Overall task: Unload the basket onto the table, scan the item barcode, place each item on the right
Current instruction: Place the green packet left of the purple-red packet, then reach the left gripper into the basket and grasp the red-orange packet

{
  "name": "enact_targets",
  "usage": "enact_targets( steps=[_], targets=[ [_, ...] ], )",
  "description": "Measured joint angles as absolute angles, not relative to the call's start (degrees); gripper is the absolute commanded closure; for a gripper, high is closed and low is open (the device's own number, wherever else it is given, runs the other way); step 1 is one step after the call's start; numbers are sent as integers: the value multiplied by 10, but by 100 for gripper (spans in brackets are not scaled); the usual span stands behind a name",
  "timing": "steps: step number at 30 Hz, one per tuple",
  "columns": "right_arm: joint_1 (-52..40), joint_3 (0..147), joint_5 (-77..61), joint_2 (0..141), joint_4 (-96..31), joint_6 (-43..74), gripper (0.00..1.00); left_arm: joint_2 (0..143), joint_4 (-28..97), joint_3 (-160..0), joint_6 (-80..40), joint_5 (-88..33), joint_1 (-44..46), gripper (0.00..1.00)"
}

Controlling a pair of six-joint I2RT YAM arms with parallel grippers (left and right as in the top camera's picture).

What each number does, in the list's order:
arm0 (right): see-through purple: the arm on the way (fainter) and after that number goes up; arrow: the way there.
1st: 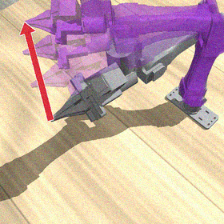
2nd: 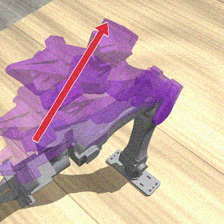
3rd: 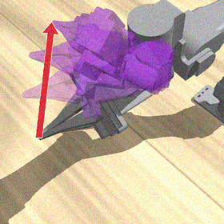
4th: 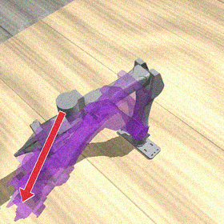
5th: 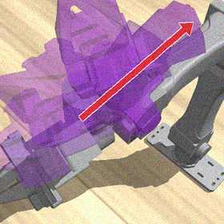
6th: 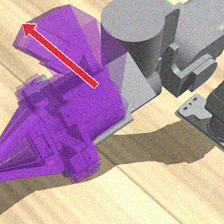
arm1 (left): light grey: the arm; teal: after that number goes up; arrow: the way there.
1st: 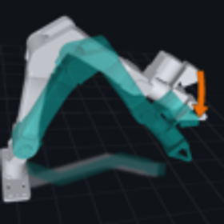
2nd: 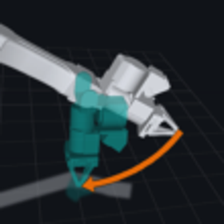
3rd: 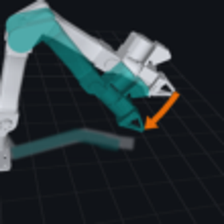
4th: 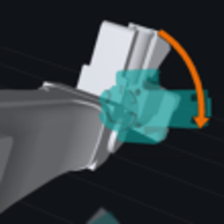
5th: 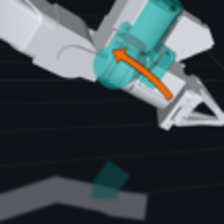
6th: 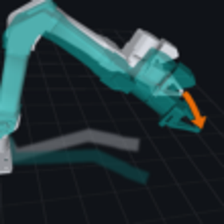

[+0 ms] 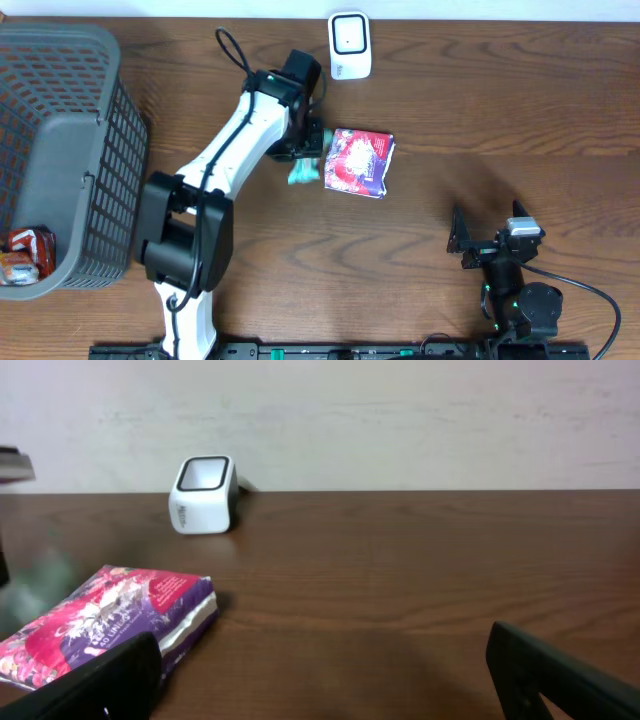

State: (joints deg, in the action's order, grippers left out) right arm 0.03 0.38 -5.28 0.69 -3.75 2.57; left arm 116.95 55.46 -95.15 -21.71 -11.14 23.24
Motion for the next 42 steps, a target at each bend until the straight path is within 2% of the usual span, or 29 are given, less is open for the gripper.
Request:
enact_targets(
  steps=[7, 12, 14, 15, 21, 24, 27, 31, 35, 42],
  targets=[
    [0, 4, -53, 7, -37, 26, 1, 1176, 588, -956, -215, -106, 231, 44],
    [0, 4, -53, 7, -37, 26, 1, 1162, 660, -1029, -212, -106, 203, 43],
    [0, 4, -53, 7, -37, 26, 1, 1138, 668, -1063, -201, -105, 181, 20],
    [0, 4, -53, 7, -37, 26, 1, 1120, 668, -1076, -195, -105, 169, 16],
    [0, 4, -53, 7, -37, 26, 1, 965, 660, -1127, -167, -57, 48, 15],
    [0, 4, -53, 7, -37, 26, 1, 901, 662, -1136, -162, -4, -48, 15],
    [0, 4, -53, 7, -37, 26, 1, 875, 682, -1137, -161, 44, -171, 15],
    [0, 4, -53, 7, -37, 26, 1, 886, 716, -1120, -182, 71, -288, 15],
    [0, 4, -53, 7, -37, 26, 1, 902, 699, -1040, -190, 79, -350, 15],
    [0, 4, -53, 7, -37, 26, 1, 934, 644, -895, -177, 142, -389, 15]
  ],
)
